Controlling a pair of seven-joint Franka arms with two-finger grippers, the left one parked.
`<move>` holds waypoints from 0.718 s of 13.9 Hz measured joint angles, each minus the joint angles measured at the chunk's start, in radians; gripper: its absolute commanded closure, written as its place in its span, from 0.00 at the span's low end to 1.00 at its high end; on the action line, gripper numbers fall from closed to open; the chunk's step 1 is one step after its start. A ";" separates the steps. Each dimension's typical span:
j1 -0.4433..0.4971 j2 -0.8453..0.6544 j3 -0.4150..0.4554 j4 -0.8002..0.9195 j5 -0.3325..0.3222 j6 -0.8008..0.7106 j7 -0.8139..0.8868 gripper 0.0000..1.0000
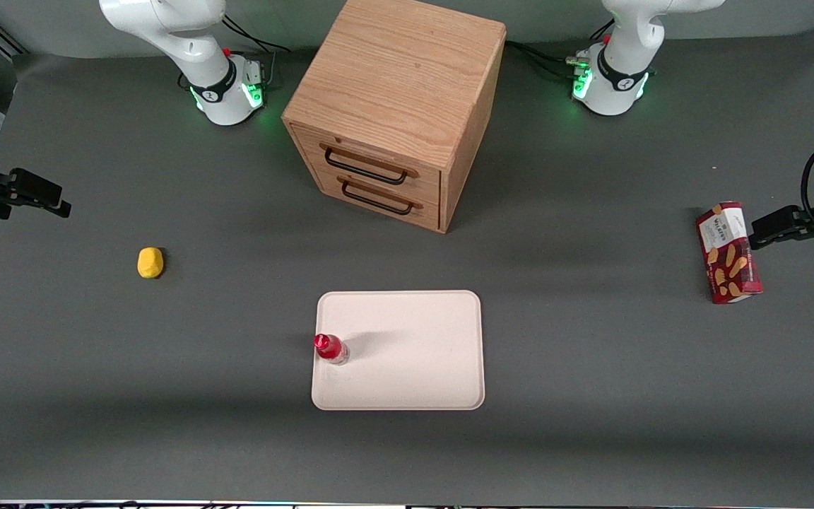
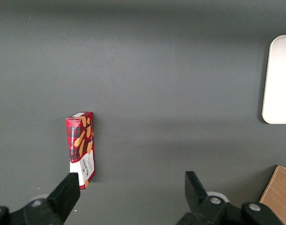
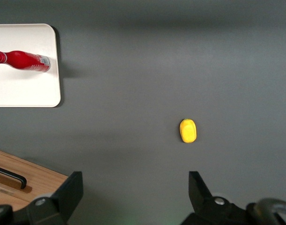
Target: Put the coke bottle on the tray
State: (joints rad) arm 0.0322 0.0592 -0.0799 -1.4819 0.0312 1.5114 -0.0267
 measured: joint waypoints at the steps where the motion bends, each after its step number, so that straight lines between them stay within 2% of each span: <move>1: -0.001 0.001 0.000 -0.007 0.000 0.009 -0.002 0.00; 10: 0.020 0.003 0.010 0.002 0.000 0.055 0.016 0.00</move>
State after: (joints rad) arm 0.0525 0.0626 -0.0704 -1.4801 0.0314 1.5661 -0.0104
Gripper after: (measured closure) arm 0.000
